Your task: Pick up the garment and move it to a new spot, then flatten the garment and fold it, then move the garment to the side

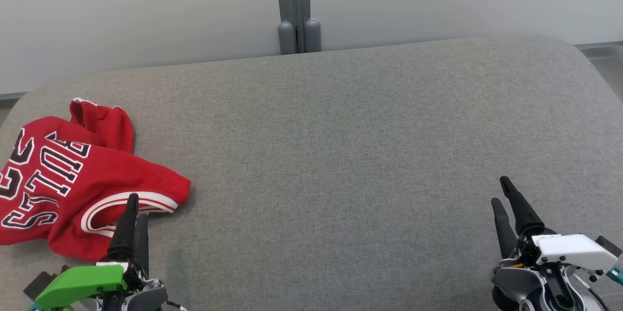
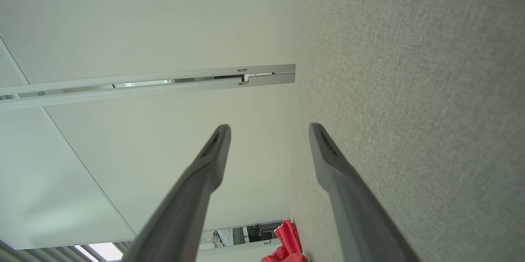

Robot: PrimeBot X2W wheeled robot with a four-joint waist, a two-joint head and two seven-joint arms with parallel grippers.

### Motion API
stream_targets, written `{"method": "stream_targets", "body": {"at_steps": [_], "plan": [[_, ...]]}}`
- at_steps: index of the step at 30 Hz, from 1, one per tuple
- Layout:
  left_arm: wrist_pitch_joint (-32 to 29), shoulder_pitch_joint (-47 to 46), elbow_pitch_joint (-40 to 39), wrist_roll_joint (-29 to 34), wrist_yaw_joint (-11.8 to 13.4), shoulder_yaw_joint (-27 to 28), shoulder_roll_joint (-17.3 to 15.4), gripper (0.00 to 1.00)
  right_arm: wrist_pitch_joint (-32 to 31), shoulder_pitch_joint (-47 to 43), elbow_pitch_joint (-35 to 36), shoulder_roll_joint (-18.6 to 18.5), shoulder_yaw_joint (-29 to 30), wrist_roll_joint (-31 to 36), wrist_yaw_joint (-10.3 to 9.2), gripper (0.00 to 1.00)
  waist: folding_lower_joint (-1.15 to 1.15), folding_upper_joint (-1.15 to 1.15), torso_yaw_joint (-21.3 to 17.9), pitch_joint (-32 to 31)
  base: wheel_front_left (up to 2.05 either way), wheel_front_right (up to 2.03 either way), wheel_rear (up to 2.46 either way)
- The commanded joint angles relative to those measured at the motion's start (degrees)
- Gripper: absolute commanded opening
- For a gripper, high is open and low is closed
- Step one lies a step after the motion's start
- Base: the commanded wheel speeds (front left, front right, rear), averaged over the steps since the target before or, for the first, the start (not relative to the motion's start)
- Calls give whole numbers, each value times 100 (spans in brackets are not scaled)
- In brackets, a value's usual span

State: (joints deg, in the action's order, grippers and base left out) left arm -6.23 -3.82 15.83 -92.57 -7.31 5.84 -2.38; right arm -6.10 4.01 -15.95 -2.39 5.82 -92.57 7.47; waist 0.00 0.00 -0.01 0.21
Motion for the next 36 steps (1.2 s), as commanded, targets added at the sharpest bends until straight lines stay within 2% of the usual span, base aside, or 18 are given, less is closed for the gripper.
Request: {"method": "stream_targets", "body": {"at_steps": [1,5,9,13,23,36], "plan": [[67,-88,-161,12,-6,-52,-22,100,74,126,117,-20,-96,39,0,100,0,0,-1,2,0,0,0],[206,-72,-283,214,-7,-199,-65,100,197,162,102,-27,-236,256,0,100,0,0,-5,9,0,0,0],[319,-74,-391,595,-8,-327,-94,100,307,191,133,-27,-262,839,0,100,0,0,-6,22,0,0,0],[451,-62,-456,1413,-9,-316,-72,100,438,194,278,-28,-348,1618,1,100,0,0,-7,43,0,0,0],[691,-10,-741,2922,1,-360,-35,100,678,204,561,-32,-669,3027,1,100,0,0,-20,85,0,0,0],[961,7,-1019,4208,166,-620,-41,100,949,232,811,-38,-943,4230,1,100,0,0,-23,147,0,0,0]]}}
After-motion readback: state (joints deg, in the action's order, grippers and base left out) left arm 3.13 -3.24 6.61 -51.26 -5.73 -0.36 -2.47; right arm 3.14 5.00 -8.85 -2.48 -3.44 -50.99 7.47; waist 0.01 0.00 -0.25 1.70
